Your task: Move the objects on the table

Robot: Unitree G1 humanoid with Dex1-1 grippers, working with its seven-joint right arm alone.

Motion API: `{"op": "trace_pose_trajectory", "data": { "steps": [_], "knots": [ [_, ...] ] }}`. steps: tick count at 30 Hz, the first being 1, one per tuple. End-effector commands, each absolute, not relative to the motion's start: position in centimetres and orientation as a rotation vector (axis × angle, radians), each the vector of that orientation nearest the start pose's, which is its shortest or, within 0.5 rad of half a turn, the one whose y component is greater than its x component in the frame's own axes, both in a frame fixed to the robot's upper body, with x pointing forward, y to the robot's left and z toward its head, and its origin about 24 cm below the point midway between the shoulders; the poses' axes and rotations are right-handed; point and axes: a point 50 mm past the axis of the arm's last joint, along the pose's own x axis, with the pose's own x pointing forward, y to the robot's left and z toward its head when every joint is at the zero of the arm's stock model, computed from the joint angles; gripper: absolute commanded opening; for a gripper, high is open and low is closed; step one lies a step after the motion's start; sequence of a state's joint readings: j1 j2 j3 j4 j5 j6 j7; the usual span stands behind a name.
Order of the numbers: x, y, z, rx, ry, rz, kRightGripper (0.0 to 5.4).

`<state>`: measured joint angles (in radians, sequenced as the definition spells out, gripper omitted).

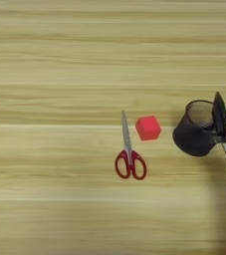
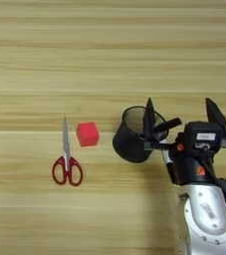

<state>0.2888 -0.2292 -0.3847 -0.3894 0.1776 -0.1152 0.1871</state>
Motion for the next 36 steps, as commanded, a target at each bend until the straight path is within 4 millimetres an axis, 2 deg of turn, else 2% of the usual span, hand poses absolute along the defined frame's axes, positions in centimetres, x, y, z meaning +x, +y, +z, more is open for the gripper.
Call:
{"op": "trace_pose_trajectory", "data": {
  "steps": [1, 11, 17, 29, 36],
  "knots": [
    [17.8, -26.6, 12.1, -0.262, -0.309, -0.139, 5.37],
    [16.6, -27.4, 10.2, -0.278, -0.215, -0.112, 5.37],
    [16.4, -28.4, 9.7, -0.245, -0.221, -0.100, 5.37],
    [15.8, -28.4, 9.0, -0.232, -0.258, -0.024, 5.37],
    [15.6, -29.0, 8.0, -0.234, -0.241, -0.010, 5.37]
  ]
}}
